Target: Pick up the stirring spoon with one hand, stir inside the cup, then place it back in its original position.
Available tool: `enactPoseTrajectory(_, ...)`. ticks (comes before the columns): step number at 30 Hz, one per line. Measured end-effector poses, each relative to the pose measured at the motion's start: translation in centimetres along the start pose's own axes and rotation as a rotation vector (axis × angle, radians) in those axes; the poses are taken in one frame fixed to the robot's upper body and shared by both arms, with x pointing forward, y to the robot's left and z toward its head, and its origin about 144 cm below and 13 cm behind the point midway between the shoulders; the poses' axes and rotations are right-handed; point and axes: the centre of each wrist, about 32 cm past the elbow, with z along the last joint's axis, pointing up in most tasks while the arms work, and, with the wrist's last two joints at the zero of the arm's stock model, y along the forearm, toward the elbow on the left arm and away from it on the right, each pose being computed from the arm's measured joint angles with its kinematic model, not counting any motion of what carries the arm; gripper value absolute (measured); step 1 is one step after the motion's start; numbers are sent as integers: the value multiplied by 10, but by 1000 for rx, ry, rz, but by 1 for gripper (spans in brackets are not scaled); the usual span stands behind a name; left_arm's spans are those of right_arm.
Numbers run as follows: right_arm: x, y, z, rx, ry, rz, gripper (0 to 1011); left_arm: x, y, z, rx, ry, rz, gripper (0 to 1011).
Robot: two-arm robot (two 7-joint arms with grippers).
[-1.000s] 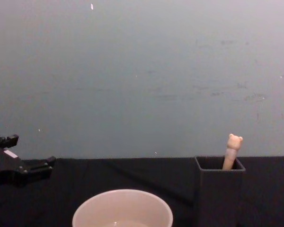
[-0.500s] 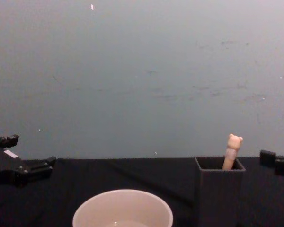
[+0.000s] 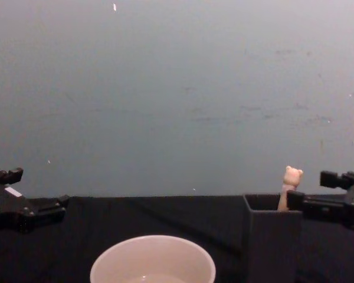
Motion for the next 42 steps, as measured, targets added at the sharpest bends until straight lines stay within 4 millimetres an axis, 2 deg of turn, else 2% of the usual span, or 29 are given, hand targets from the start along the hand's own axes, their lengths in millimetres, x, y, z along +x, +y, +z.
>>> enactPoseTrajectory(11, 2, 18, 1, -3, 26, -11, 1000, 0, 0, 0, 0, 0, 0, 1001)
enactPoseTrajectory(19, 2, 23, 3, -8, 42, -10, 1000, 0, 0, 0, 0, 0, 0, 1001)
enactPoseTrajectory(42, 3, 24, 3, -8, 45, -9, 1000, 0, 0, 0, 0, 0, 0, 1001)
